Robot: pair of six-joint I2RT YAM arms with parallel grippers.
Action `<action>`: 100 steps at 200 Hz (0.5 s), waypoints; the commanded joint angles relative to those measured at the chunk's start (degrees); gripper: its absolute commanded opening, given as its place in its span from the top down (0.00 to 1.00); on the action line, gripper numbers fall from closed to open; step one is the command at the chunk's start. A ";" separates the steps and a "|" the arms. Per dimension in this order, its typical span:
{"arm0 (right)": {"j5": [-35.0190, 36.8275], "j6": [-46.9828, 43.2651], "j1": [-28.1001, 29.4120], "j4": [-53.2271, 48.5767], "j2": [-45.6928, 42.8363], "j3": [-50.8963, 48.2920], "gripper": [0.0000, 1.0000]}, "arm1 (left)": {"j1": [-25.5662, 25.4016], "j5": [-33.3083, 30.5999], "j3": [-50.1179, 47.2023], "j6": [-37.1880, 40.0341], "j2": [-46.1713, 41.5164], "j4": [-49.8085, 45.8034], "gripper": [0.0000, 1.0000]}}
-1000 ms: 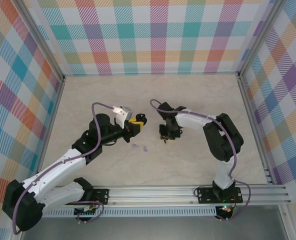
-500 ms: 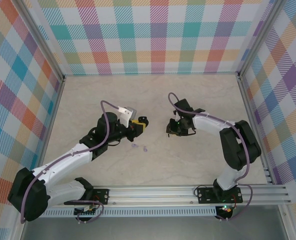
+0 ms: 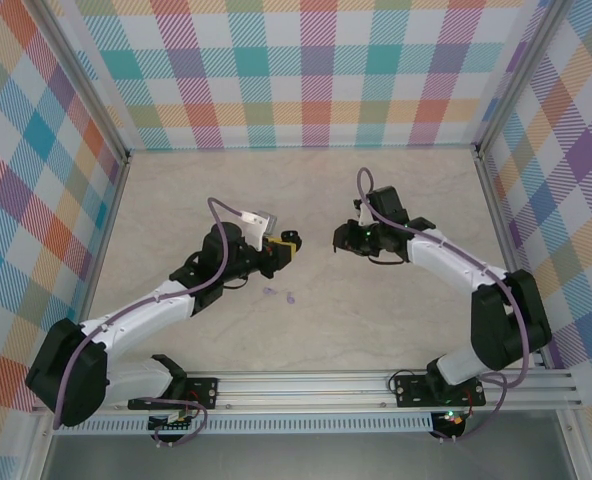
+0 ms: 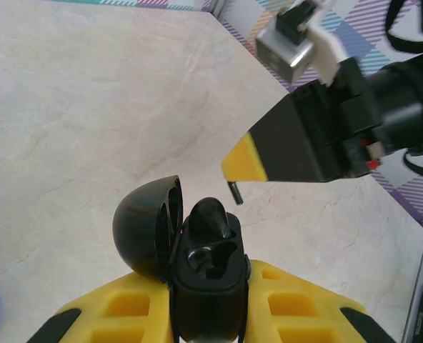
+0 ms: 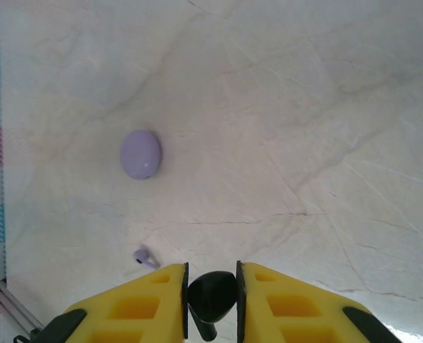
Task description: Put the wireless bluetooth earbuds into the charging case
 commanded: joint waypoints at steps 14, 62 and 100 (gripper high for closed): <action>-3.40 -1.78 -0.12 3.20 -5.38 -0.39 0.76 | 0.59 1.18 -1.01 -2.00 0.84 6.85 0.93; -5.80 -2.95 -0.12 6.01 -11.50 -0.10 0.75 | 0.59 3.34 -1.61 -2.44 1.44 10.71 0.93; -8.34 -3.68 -0.04 8.64 -14.47 0.05 0.75 | 0.59 5.79 -2.11 -2.89 1.85 13.87 0.93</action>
